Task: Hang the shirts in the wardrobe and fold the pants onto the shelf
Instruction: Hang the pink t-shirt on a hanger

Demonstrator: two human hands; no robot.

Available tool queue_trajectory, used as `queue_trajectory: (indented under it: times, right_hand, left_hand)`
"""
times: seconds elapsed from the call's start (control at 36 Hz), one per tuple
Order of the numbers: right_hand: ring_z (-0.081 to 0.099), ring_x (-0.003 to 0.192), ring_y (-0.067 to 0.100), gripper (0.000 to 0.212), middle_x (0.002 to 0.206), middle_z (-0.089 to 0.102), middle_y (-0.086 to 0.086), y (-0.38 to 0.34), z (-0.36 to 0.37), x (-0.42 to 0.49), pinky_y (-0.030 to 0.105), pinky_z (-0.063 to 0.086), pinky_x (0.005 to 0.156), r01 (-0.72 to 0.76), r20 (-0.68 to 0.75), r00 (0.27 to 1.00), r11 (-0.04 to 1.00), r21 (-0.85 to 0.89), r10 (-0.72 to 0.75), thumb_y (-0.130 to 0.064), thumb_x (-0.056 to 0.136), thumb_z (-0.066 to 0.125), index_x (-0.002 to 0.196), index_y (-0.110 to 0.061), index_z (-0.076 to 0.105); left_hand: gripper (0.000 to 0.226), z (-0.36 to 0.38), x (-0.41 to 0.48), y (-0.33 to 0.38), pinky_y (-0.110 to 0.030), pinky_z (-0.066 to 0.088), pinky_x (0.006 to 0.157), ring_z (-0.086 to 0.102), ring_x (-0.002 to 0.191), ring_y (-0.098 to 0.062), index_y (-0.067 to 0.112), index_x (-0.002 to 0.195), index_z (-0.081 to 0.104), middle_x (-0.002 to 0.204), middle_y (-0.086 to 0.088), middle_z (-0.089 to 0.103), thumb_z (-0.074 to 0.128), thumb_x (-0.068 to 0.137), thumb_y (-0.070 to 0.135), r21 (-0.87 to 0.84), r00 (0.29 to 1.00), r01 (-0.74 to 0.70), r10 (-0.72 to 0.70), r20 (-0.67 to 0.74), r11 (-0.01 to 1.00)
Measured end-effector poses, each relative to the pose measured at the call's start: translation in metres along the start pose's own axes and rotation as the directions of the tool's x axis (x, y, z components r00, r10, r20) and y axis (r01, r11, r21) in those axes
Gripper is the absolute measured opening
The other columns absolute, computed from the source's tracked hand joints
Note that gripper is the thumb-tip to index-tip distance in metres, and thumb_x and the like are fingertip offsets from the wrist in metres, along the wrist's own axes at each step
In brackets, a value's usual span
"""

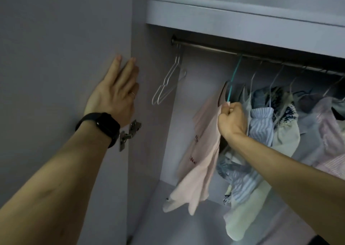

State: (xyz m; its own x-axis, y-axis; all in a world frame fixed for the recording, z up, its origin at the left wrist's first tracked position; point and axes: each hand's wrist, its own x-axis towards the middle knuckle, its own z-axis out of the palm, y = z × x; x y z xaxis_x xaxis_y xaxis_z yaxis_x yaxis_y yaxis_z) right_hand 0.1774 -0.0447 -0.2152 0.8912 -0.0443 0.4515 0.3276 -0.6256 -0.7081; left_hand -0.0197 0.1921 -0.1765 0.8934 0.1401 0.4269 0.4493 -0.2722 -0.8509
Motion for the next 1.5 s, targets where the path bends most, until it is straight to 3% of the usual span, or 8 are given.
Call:
queue_trajectory:
  times: [0.22, 0.36, 0.56, 0.69, 0.83, 0.94, 1.14, 1.5]
  right_hand:
    - [0.060, 0.113, 0.042, 0.038, 0.126, 0.062, 0.023, -0.040, -0.017, 0.068, 0.037, 0.046, 0.089, -0.082, 0.037, 0.996, 0.992, -0.092, 0.086, -0.033, 0.104, 0.043, 0.125, -0.004, 0.055]
    - [0.067, 0.074, 0.034, 0.033, 0.092, 0.070, 0.024, -0.035, -0.013, 0.070, 0.042, 0.056, 0.070, -0.204, 0.234, 0.947, 0.975, -0.092, 0.220, -0.020, 0.101, 0.047, 0.099, 0.006, 0.066]
    - [0.061, 0.115, 0.042, 0.040, 0.131, 0.060, 0.026, -0.039, -0.026, 0.050, 0.045, 0.052, 0.098, -0.239, 0.254, 0.921, 0.944, -0.226, 0.294, -0.023, 0.100, 0.047, 0.132, 0.001, 0.051]
    - [0.075, 0.070, 0.026, 0.030, 0.091, 0.075, 0.014, -0.051, -0.058, 0.047, 0.034, 0.059, 0.056, -0.196, 0.424, 0.853, 0.940, -0.278, 0.303, -0.029, 0.094, 0.051, 0.096, -0.004, 0.066]
    - [0.065, 0.109, 0.035, 0.042, 0.118, 0.067, 0.017, -0.067, -0.093, 0.030, 0.036, 0.053, 0.093, -0.002, 0.542, 0.808, 0.921, -0.391, 0.232, -0.045, 0.087, 0.058, 0.113, -0.013, 0.065]
    - [0.069, 0.094, 0.030, 0.026, 0.080, 0.069, 0.001, -0.072, -0.121, -0.005, 0.037, 0.054, 0.086, -0.114, 0.603, 0.787, 0.992, -0.061, 0.127, -0.039, 0.090, 0.066, 0.080, -0.015, 0.065]
    - [0.064, 0.095, -0.006, 0.007, 0.100, 0.069, -0.019, -0.057, -0.190, -0.068, 0.016, 0.047, 0.086, -0.128, 0.485, 0.874, 0.951, 0.283, -0.027, -0.035, 0.093, 0.069, 0.099, -0.035, 0.067]
    - [0.058, 0.099, 0.005, 0.016, 0.109, 0.071, -0.011, 0.029, -0.241, -0.126, 0.019, 0.042, 0.081, 0.059, 0.267, 0.961, 0.996, 0.068, -0.075, -0.020, 0.095, 0.066, 0.109, -0.023, 0.072]
  left_hand:
    - [0.067, 0.002, 0.003, 0.001, -0.070, -0.026, 0.107, -0.019, 0.148, -0.048, 0.017, 0.159, 0.006, 0.165, -0.022, -0.010, 0.004, 0.099, 0.047, -0.018, 0.999, -0.005, 0.004, -0.032, 1.000]
    - [0.067, 0.003, 0.006, 0.002, -0.071, -0.029, 0.104, -0.022, 0.146, -0.050, 0.013, 0.160, 0.008, 0.164, -0.025, -0.013, 0.007, 0.101, 0.046, -0.049, 0.999, -0.012, 0.010, -0.033, 0.999]
    - [0.069, 0.003, 0.001, 0.002, -0.072, -0.033, 0.100, -0.030, 0.140, -0.055, 0.011, 0.158, 0.001, 0.161, -0.028, -0.019, 0.010, 0.102, 0.049, -0.125, 0.997, -0.039, 0.046, 0.056, 0.991]
    - [0.072, -0.006, 0.005, -0.006, -0.071, -0.034, 0.099, -0.031, 0.141, -0.054, 0.013, 0.159, 0.000, 0.160, -0.028, -0.023, 0.013, 0.101, 0.053, -0.199, 0.988, -0.023, 0.053, 0.144, 0.980]
    - [0.072, -0.027, 0.001, -0.018, -0.063, -0.038, 0.100, -0.031, 0.145, -0.042, 0.022, 0.160, 0.013, 0.163, -0.018, -0.023, 0.019, 0.098, 0.059, -0.354, 0.946, 0.026, 0.091, 0.310, 0.935]
    - [0.062, -0.047, 0.004, -0.028, -0.056, -0.035, 0.107, -0.030, 0.148, -0.034, 0.034, 0.156, 0.030, 0.166, -0.011, -0.017, 0.032, 0.099, 0.059, -0.577, 0.903, 0.154, 0.122, 0.412, 0.802]
    - [0.057, -0.119, -0.001, -0.024, -0.060, -0.001, 0.120, 0.005, 0.153, -0.025, 0.038, 0.152, 0.034, 0.164, -0.004, 0.022, 0.047, 0.096, 0.042, -0.871, 0.886, 0.420, 0.094, 0.455, 0.254]
    - [0.054, -0.247, -0.035, 0.048, -0.045, 0.033, 0.115, 0.038, 0.139, -0.022, 0.033, 0.145, 0.049, 0.150, 0.000, 0.048, 0.057, 0.093, 0.025, -0.916, 0.964, 0.244, 0.182, 0.193, -0.318]
